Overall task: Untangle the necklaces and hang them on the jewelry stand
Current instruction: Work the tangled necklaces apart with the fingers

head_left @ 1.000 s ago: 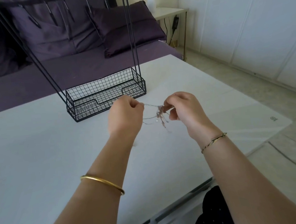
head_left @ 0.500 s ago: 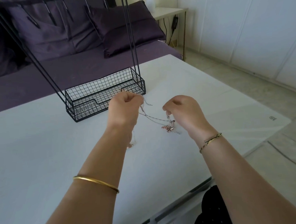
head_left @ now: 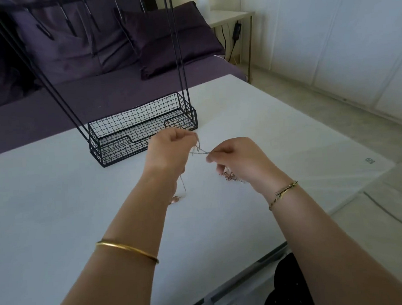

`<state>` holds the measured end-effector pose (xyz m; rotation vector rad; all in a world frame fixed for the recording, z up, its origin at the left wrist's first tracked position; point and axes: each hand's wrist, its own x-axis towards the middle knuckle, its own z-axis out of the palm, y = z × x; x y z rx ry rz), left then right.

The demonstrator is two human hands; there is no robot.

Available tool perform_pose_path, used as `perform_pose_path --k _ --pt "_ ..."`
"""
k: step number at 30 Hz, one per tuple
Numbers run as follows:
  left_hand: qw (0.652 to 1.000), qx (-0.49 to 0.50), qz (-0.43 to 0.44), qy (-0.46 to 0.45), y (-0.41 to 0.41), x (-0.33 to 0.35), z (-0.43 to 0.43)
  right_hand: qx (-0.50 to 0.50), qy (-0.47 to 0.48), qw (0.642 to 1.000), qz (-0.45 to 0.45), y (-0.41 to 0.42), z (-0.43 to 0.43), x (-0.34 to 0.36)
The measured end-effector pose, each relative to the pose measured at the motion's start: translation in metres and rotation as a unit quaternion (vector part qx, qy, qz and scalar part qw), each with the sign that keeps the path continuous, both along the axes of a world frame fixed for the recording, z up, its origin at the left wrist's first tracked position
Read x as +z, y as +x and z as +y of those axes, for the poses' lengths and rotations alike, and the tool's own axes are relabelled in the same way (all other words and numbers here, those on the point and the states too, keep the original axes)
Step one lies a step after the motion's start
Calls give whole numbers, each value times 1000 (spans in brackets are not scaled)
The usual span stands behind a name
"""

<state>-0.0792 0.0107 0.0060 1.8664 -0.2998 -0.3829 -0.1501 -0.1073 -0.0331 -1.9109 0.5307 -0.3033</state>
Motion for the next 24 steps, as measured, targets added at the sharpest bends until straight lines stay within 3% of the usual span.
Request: perform_pose_path --k 4,8,11,17,24 --pt "995 -24 -23 89 0 -3 1 -75 -18 997 -24 0 -8 -3" --pt "970 -92 -99 202 -1 -7 6 -109 -28 993 -23 0 -13 -7" --pt "961 -111 -117 225 -3 -6 7 -123 -45 991 5 0 -18 -13" --pt "994 -6 -82 66 2 1 4 -142 -98 981 86 6 -28 -33" --pt "993 34 -70 -86 -1 10 3 -136 -177 964 147 2 -31 -35"
